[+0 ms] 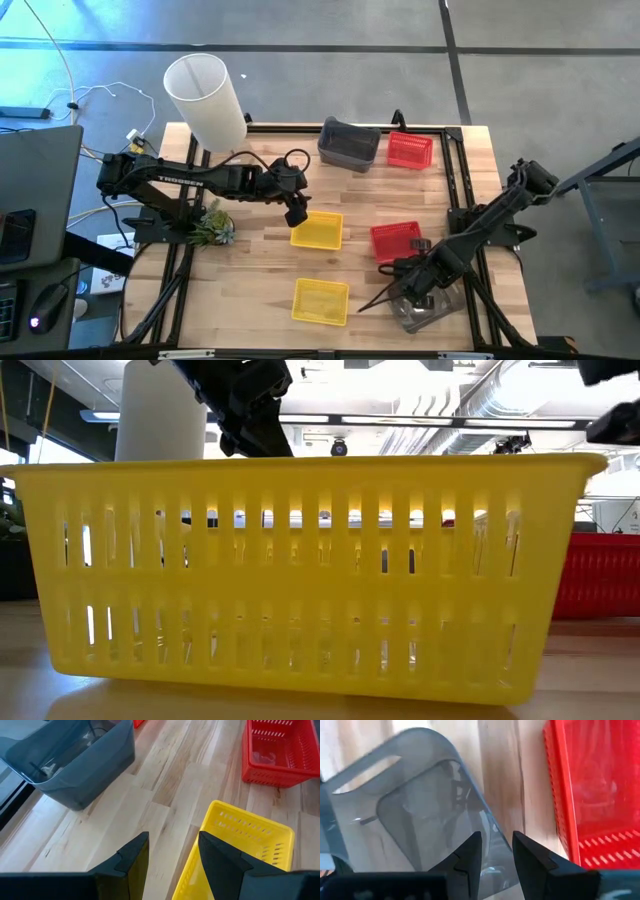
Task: Stack baskets by color
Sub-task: Stack the bottom black bin on the stacked black bin
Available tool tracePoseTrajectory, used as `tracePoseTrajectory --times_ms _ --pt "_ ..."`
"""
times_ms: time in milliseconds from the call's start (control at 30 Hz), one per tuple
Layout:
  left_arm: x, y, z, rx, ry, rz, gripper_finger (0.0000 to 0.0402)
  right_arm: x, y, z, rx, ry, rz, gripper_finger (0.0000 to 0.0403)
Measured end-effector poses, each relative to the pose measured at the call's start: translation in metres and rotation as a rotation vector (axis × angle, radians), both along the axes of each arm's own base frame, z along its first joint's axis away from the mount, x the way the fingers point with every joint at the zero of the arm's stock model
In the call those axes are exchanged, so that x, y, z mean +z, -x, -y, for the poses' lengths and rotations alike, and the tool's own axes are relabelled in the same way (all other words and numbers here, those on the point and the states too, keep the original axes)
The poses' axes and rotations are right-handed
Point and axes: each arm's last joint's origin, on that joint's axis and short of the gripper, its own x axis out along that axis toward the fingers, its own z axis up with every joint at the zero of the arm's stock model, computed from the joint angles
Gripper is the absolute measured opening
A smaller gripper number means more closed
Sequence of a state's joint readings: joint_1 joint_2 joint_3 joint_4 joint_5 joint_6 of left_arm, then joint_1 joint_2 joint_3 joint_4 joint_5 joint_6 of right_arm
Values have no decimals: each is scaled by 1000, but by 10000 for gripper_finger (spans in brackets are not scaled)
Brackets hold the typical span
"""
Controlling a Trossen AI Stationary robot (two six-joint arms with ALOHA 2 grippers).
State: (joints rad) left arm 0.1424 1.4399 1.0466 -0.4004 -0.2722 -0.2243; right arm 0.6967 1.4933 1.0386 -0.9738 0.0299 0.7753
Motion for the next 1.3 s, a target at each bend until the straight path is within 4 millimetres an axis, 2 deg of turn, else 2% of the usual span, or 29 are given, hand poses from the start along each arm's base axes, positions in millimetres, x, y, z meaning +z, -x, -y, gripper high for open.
tracePoseTrajectory --times_ms 733,1100,1300 --pt "0 -1 6 -20 0 0 156 -4 1 2 -47 42 16 97" --pt "0 -1 6 -20 0 1 156 -36 -10 -8 -57 90 -80 97" --pt "0 -1 6 -20 0 1 156 -40 -12 -9 -65 91 -87 97"
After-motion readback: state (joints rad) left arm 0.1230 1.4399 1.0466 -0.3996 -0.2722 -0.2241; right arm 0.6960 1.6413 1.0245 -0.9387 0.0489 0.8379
